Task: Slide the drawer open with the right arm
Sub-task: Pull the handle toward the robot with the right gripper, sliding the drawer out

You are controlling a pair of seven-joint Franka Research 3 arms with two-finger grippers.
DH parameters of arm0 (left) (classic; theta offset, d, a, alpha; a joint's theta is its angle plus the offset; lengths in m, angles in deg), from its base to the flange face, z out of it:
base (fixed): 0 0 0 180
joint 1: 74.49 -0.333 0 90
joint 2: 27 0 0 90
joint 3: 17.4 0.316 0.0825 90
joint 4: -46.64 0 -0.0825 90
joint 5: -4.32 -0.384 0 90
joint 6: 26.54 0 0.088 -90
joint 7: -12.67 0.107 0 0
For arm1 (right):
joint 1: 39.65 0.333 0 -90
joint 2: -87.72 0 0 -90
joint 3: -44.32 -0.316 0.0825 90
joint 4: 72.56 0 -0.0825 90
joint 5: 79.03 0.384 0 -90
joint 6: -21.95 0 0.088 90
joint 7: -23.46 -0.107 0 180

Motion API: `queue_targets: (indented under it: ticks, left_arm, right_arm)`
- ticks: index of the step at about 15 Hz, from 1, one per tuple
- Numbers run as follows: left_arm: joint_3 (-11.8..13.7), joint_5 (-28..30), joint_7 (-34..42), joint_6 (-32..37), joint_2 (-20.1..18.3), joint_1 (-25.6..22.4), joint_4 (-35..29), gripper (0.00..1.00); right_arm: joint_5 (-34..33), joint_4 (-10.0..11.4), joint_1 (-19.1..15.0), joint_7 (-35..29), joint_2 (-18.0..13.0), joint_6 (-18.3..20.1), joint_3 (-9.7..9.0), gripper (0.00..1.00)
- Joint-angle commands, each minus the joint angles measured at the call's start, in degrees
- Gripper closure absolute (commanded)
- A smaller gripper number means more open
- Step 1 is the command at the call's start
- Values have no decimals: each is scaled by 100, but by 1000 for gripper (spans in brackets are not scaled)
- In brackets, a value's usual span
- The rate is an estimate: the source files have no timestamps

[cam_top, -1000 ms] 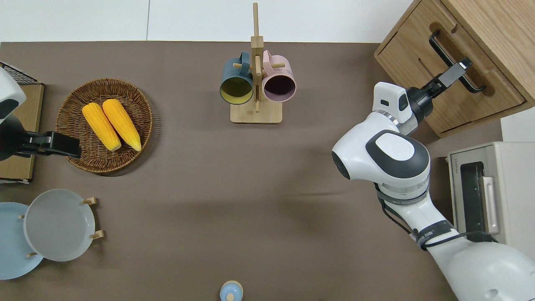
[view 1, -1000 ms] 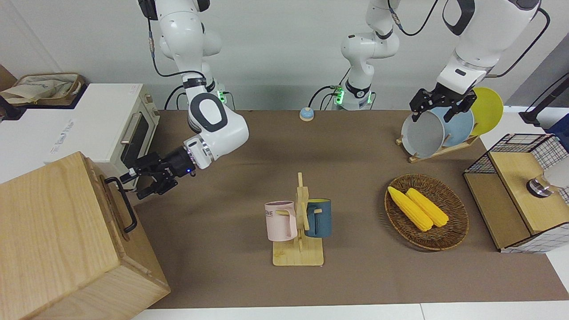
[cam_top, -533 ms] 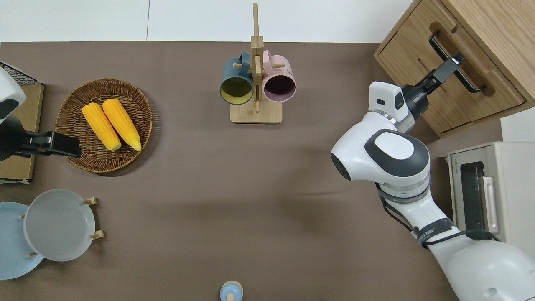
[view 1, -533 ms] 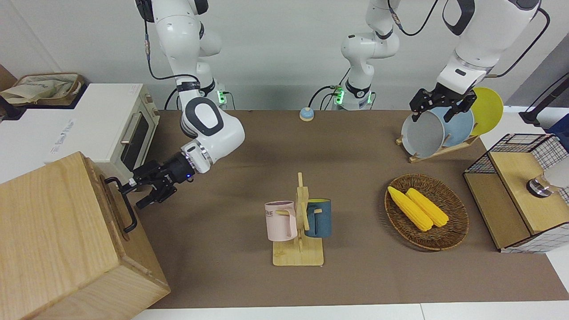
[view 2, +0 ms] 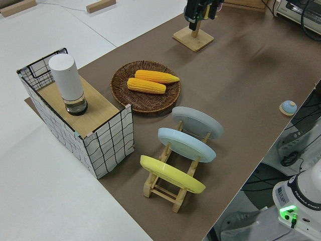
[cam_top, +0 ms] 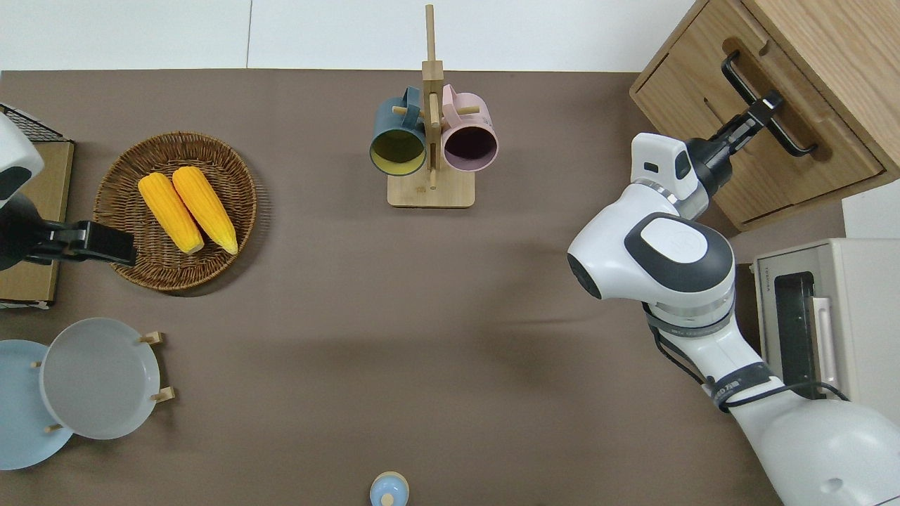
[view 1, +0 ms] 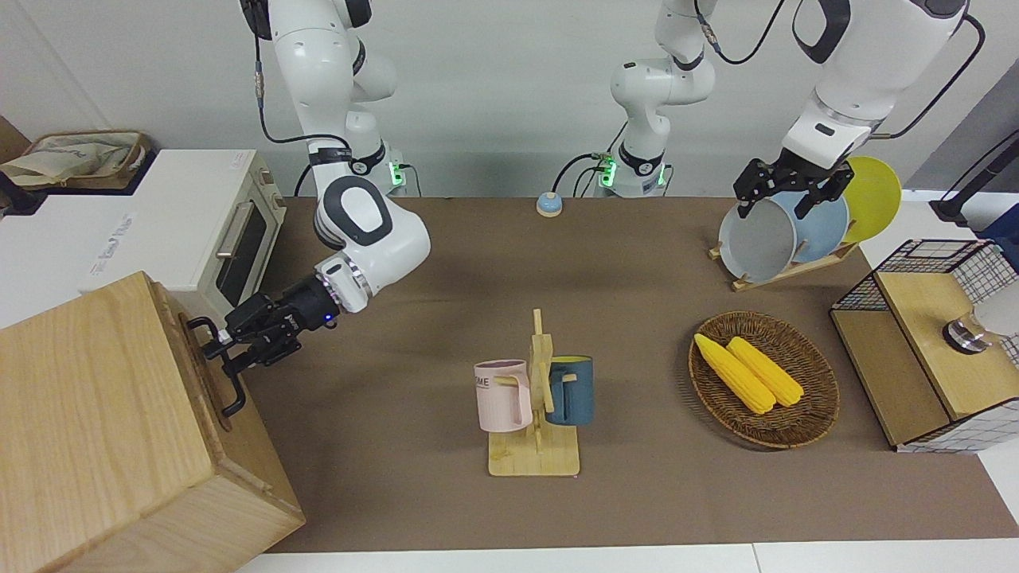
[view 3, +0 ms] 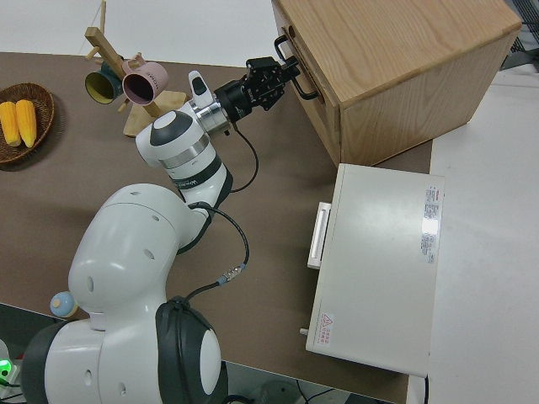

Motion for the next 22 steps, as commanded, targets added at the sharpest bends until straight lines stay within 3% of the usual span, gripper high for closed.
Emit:
queue_targets:
  ticks: [1, 8, 17, 20, 22]
  left_arm:
    - [2, -102, -60, 103, -25, 39, 49, 7]
    - [2, -102, -60, 103, -25, 39, 58, 7]
    - [2, -102, -60, 103, -25, 39, 58, 7]
    - [2, -102, -60, 103, -25, 39, 49, 7]
    - [2, -102, -60, 103, -25, 39, 58, 7]
  right_arm:
    - [-216, -127, -69, -44, 101, -85, -36, 1000]
    - [-41, -118, 80, -53, 83, 55, -88, 1000]
    - [750, -118, 844, 96, 74, 986, -141, 1000]
    - [987, -118, 1020, 140, 57, 1311, -299, 1000]
    - [1102, -118, 1205, 140, 57, 1566, -308, 1000]
